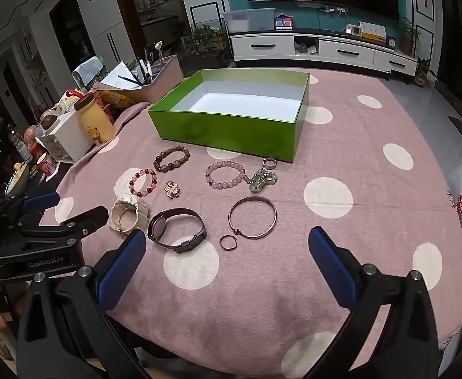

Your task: Organize jewelry

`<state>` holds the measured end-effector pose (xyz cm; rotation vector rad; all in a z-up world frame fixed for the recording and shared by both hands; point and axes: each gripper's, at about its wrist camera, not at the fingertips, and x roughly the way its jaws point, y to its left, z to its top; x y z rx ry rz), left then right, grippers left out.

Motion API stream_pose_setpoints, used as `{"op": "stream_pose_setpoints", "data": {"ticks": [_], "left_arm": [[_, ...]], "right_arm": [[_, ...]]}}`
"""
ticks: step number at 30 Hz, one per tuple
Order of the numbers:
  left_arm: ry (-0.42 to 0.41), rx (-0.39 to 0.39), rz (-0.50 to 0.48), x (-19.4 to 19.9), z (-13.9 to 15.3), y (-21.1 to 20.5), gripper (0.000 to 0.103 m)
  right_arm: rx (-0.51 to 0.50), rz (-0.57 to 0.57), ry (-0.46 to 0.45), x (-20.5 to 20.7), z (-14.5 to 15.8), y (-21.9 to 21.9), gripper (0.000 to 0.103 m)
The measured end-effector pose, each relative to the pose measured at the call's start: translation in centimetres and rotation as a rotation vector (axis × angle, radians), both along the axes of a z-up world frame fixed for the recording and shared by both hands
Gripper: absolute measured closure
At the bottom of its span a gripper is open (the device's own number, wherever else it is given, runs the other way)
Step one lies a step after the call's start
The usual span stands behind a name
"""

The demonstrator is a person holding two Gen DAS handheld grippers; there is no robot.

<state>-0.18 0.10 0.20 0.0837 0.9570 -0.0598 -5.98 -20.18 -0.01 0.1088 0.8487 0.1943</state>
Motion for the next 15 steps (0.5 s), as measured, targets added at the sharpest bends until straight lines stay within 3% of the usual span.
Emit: {"op": "stream_pose_setpoints", "data": {"ticks": [15], "left_arm": [[-0.003,-0.010,-0.007,-0.30,-0.10,-0.21,0.002]], "right_arm": [[0.008,-0.003,0.002,-0.09,0.15,-0.07,0.001]]}}
